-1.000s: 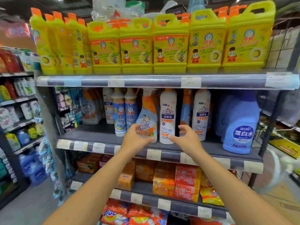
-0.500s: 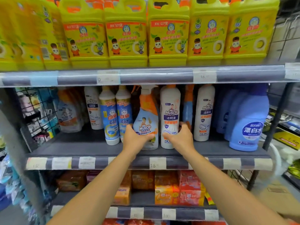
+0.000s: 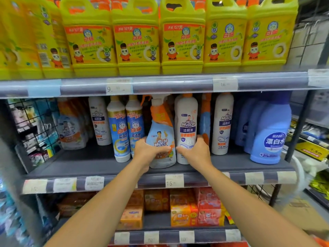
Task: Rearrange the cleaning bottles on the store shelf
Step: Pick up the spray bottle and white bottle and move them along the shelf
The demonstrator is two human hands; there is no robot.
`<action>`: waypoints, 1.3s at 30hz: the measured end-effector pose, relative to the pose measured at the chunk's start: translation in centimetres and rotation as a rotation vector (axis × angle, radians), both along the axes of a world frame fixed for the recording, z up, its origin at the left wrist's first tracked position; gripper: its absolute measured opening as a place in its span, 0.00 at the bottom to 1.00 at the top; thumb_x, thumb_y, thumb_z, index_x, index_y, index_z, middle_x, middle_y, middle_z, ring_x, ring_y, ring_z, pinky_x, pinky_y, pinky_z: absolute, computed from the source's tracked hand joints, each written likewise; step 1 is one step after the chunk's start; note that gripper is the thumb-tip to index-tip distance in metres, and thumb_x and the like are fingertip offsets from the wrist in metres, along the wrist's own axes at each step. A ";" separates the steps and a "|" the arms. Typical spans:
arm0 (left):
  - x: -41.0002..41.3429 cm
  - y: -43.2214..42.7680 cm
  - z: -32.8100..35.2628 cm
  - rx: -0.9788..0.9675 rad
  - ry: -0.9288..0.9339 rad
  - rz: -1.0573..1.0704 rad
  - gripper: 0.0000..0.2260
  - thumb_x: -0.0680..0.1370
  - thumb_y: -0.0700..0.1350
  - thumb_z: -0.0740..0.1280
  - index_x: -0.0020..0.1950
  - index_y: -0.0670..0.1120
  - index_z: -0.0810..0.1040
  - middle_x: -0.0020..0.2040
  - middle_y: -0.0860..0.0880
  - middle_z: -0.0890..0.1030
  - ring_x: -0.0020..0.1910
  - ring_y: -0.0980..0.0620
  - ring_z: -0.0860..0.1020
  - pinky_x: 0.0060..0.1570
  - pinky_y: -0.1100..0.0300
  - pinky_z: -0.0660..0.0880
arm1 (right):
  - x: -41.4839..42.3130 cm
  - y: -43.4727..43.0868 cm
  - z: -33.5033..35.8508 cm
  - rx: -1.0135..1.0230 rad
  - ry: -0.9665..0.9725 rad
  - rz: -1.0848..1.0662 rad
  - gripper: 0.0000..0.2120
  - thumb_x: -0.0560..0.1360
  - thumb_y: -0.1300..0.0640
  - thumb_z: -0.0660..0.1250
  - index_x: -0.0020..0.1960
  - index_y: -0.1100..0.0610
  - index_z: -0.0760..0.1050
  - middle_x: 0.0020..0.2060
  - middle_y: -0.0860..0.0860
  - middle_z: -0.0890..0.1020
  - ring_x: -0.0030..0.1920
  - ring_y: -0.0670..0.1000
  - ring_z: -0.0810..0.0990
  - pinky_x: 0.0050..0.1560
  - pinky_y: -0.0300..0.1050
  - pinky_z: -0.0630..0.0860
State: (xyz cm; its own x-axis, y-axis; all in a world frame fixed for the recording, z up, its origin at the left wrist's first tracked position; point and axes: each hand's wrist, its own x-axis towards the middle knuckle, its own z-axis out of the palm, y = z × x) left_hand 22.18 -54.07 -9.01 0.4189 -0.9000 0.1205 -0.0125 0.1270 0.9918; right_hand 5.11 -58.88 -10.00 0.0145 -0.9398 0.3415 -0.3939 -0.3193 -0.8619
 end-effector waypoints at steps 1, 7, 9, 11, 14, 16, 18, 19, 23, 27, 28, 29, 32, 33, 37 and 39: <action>-0.2 0.0 0.1 -0.003 0.041 -0.012 0.27 0.51 0.42 0.84 0.48 0.44 0.82 0.41 0.49 0.87 0.41 0.52 0.86 0.35 0.61 0.80 | 0.0 0.0 0.0 0.004 -0.003 0.004 0.26 0.62 0.50 0.80 0.53 0.55 0.71 0.46 0.50 0.81 0.46 0.51 0.81 0.44 0.47 0.79; -0.5 0.6 0.6 0.000 0.206 -0.061 0.21 0.58 0.35 0.81 0.48 0.42 0.83 0.44 0.44 0.87 0.43 0.47 0.86 0.38 0.55 0.81 | -0.2 -0.1 0.1 0.026 -0.051 0.049 0.24 0.62 0.52 0.80 0.52 0.53 0.71 0.43 0.47 0.80 0.41 0.46 0.79 0.37 0.38 0.73; -0.5 0.8 0.9 0.006 0.218 -0.078 0.22 0.56 0.36 0.81 0.48 0.42 0.83 0.43 0.45 0.87 0.43 0.47 0.86 0.39 0.54 0.81 | -0.3 -0.3 0.0 0.030 -0.067 0.062 0.24 0.62 0.52 0.80 0.52 0.53 0.71 0.44 0.46 0.80 0.43 0.47 0.79 0.39 0.39 0.72; -0.7 0.9 1.1 0.006 0.230 -0.105 0.23 0.54 0.37 0.81 0.48 0.42 0.83 0.43 0.45 0.87 0.44 0.46 0.86 0.40 0.54 0.81 | -0.3 -0.4 -0.1 0.024 -0.067 0.067 0.25 0.62 0.52 0.79 0.54 0.53 0.72 0.45 0.47 0.80 0.43 0.46 0.79 0.37 0.37 0.71; -1.0 0.9 1.1 -0.007 0.249 -0.133 0.19 0.58 0.35 0.80 0.47 0.43 0.83 0.43 0.45 0.87 0.43 0.47 0.86 0.39 0.55 0.81 | -0.4 -0.7 -0.3 0.014 -0.082 0.084 0.25 0.63 0.52 0.78 0.56 0.54 0.73 0.46 0.48 0.81 0.45 0.47 0.80 0.39 0.38 0.73; -1.1 1.1 1.2 -0.019 0.274 -0.147 0.19 0.58 0.36 0.80 0.46 0.44 0.83 0.44 0.44 0.87 0.43 0.47 0.86 0.39 0.55 0.82 | -0.5 -1.0 -0.3 0.012 -0.092 0.106 0.25 0.64 0.52 0.78 0.57 0.55 0.73 0.48 0.48 0.82 0.47 0.47 0.80 0.43 0.40 0.74; -1.2 1.1 1.3 -0.034 0.310 -0.175 0.19 0.57 0.36 0.79 0.46 0.44 0.84 0.45 0.44 0.87 0.44 0.47 0.86 0.39 0.54 0.82 | -0.8 -1.2 -0.2 0.005 -0.089 0.128 0.25 0.64 0.52 0.78 0.57 0.55 0.74 0.48 0.48 0.82 0.46 0.47 0.80 0.45 0.41 0.74; -1.2 1.2 1.3 -0.039 0.332 -0.195 0.19 0.57 0.36 0.79 0.46 0.44 0.84 0.45 0.44 0.87 0.44 0.46 0.86 0.40 0.53 0.82 | -0.9 -1.3 -0.2 0.003 -0.085 0.138 0.25 0.64 0.51 0.79 0.57 0.55 0.75 0.47 0.48 0.82 0.46 0.46 0.79 0.44 0.39 0.74; -1.7 1.6 1.7 -0.013 0.401 -0.287 0.17 0.59 0.36 0.78 0.46 0.43 0.85 0.49 0.41 0.86 0.47 0.43 0.85 0.47 0.47 0.82 | -1.2 -1.6 -0.1 0.001 -0.052 0.147 0.26 0.64 0.48 0.79 0.56 0.56 0.75 0.46 0.48 0.81 0.46 0.48 0.79 0.44 0.40 0.74; -2.3 2.6 2.0 0.021 0.365 -0.369 0.12 0.61 0.35 0.77 0.43 0.44 0.87 0.48 0.40 0.86 0.45 0.43 0.85 0.42 0.48 0.83 | -1.2 -1.6 0.2 0.013 -0.020 0.141 0.26 0.63 0.48 0.79 0.56 0.56 0.74 0.47 0.50 0.82 0.48 0.50 0.80 0.48 0.46 0.77; -2.3 3.0 2.0 0.031 0.351 -0.387 0.12 0.61 0.35 0.77 0.43 0.44 0.87 0.48 0.40 0.86 0.45 0.43 0.85 0.41 0.49 0.83 | -1.2 -1.6 0.3 0.009 -0.016 0.141 0.26 0.63 0.48 0.79 0.56 0.56 0.74 0.47 0.50 0.82 0.48 0.50 0.80 0.48 0.47 0.78; -2.4 3.4 2.1 0.043 0.334 -0.401 0.14 0.61 0.35 0.77 0.45 0.43 0.86 0.48 0.40 0.86 0.45 0.43 0.85 0.40 0.49 0.83 | -1.2 -1.5 0.5 -0.005 -0.011 0.140 0.26 0.63 0.48 0.79 0.56 0.57 0.74 0.47 0.51 0.82 0.48 0.50 0.81 0.48 0.47 0.78; -2.2 4.5 2.4 0.095 0.275 -0.426 0.19 0.61 0.35 0.77 0.51 0.41 0.83 0.50 0.39 0.86 0.48 0.42 0.85 0.44 0.47 0.83 | -1.3 -1.1 0.8 -0.046 -0.004 0.144 0.25 0.64 0.51 0.79 0.56 0.57 0.74 0.47 0.51 0.83 0.48 0.50 0.81 0.48 0.49 0.80; -2.0 4.9 2.5 0.114 0.262 -0.432 0.19 0.62 0.35 0.76 0.52 0.41 0.83 0.51 0.38 0.85 0.48 0.41 0.85 0.45 0.47 0.82 | -1.3 -0.9 0.9 -0.049 -0.010 0.139 0.25 0.64 0.51 0.79 0.56 0.57 0.74 0.46 0.50 0.82 0.48 0.50 0.81 0.47 0.48 0.80; -1.3 6.7 2.7 0.154 0.226 -0.436 0.14 0.61 0.35 0.77 0.46 0.42 0.87 0.51 0.38 0.85 0.48 0.41 0.85 0.44 0.48 0.83 | -1.7 0.3 1.3 -0.032 -0.048 0.132 0.22 0.63 0.52 0.78 0.51 0.54 0.71 0.42 0.46 0.79 0.43 0.47 0.80 0.36 0.37 0.74; -0.9 7.9 2.6 0.157 0.201 -0.418 0.17 0.61 0.35 0.77 0.49 0.41 0.85 0.51 0.38 0.85 0.48 0.41 0.85 0.44 0.48 0.83 | -2.2 1.3 1.5 -0.020 -0.056 0.155 0.22 0.64 0.52 0.78 0.51 0.53 0.70 0.43 0.46 0.79 0.41 0.44 0.79 0.30 0.30 0.72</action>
